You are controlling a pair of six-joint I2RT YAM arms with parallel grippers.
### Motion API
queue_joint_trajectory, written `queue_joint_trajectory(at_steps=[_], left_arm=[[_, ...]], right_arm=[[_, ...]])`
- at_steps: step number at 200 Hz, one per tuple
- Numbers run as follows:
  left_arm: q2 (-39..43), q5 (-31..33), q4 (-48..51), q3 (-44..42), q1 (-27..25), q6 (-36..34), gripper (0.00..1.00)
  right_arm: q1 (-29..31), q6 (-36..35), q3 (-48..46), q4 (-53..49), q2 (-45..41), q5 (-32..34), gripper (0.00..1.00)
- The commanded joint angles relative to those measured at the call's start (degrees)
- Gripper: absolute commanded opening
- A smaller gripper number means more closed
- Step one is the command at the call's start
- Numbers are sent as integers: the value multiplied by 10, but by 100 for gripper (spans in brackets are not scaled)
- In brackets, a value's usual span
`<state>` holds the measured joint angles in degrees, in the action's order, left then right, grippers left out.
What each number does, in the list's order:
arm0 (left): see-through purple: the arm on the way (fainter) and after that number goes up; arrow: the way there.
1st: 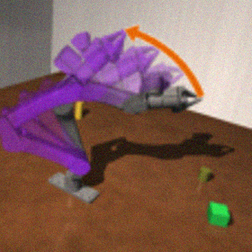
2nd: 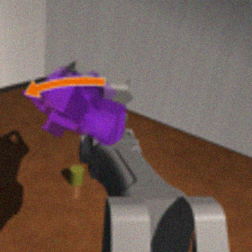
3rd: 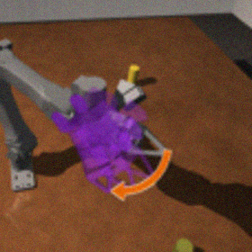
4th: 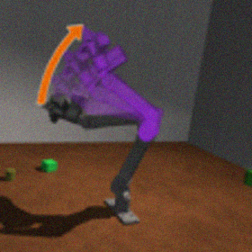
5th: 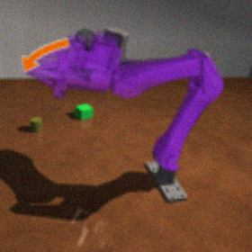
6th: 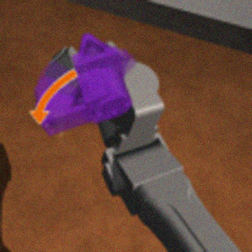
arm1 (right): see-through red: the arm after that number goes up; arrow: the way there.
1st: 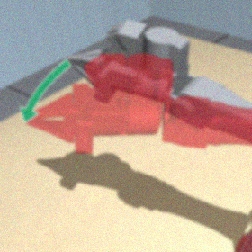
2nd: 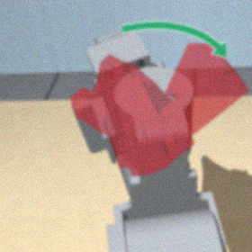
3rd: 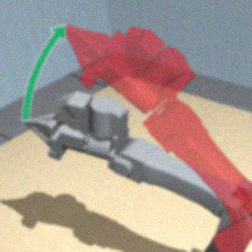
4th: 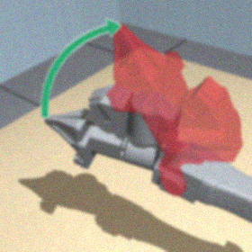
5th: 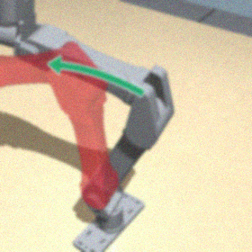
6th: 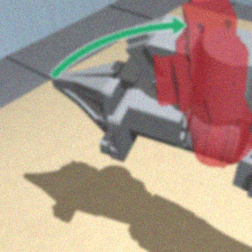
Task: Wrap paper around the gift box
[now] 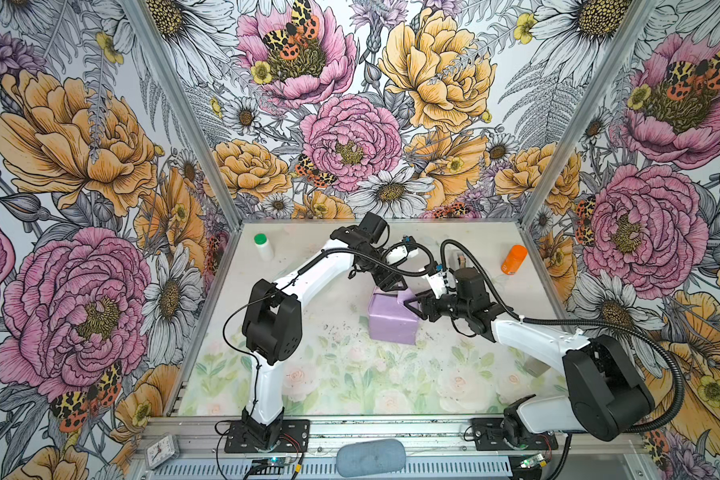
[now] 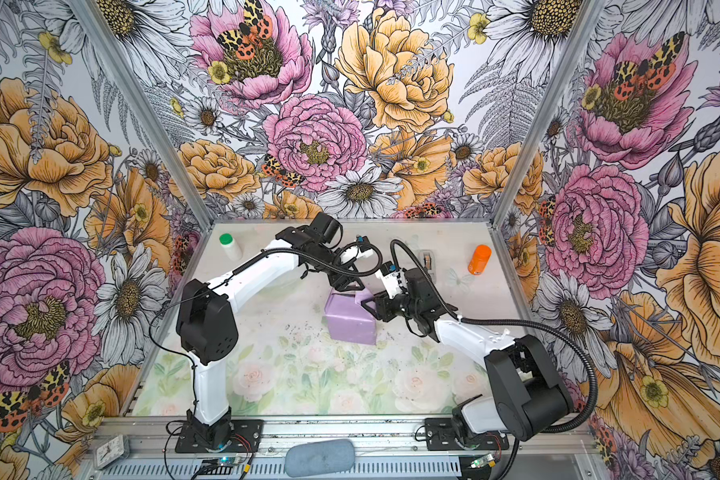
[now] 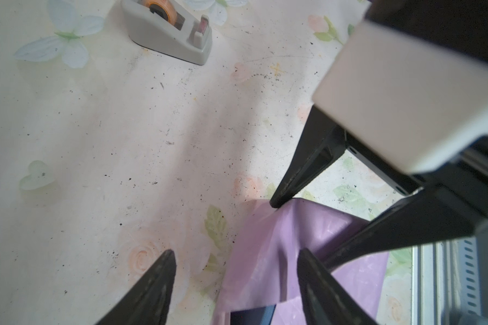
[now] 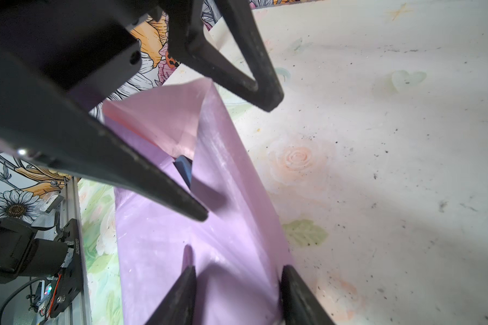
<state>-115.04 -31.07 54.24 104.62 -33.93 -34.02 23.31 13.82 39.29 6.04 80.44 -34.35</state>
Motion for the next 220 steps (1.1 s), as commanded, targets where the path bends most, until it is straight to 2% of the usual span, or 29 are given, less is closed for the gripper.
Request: queue_joint_trajectory(at_steps=[1, 28, 72, 103, 130, 147, 190, 214, 220], left_arm=[[-13, -22, 42, 21, -9, -67, 66], [-26, -10, 55, 37, -17, -90, 64], [-40, 0, 75, 60, -16, -93, 46], [-41, 3, 75, 56, -16, -92, 40], [-41, 6, 75, 59, -16, -87, 30], [-39, 4, 75, 59, -16, -87, 28], [-35, 5, 75, 54, -16, -83, 17], [-34, 10, 75, 50, -17, -82, 16], [-32, 10, 75, 51, -17, -82, 19]], right_arm=[[5, -12, -9, -58, 17, -4, 50], [6, -7, -11, -55, 8, -1, 50], [-2, 11, -21, -60, -40, 4, 51], [-17, 47, -43, -53, -105, -14, 53], [-27, 86, -58, -41, -131, -22, 53], [-26, 106, -57, -36, -127, -2, 53], [-17, 120, -43, -8, -77, -17, 53], [-8, 98, -37, -36, -57, -15, 53], [-7, 90, -37, -50, -51, -7, 53]])
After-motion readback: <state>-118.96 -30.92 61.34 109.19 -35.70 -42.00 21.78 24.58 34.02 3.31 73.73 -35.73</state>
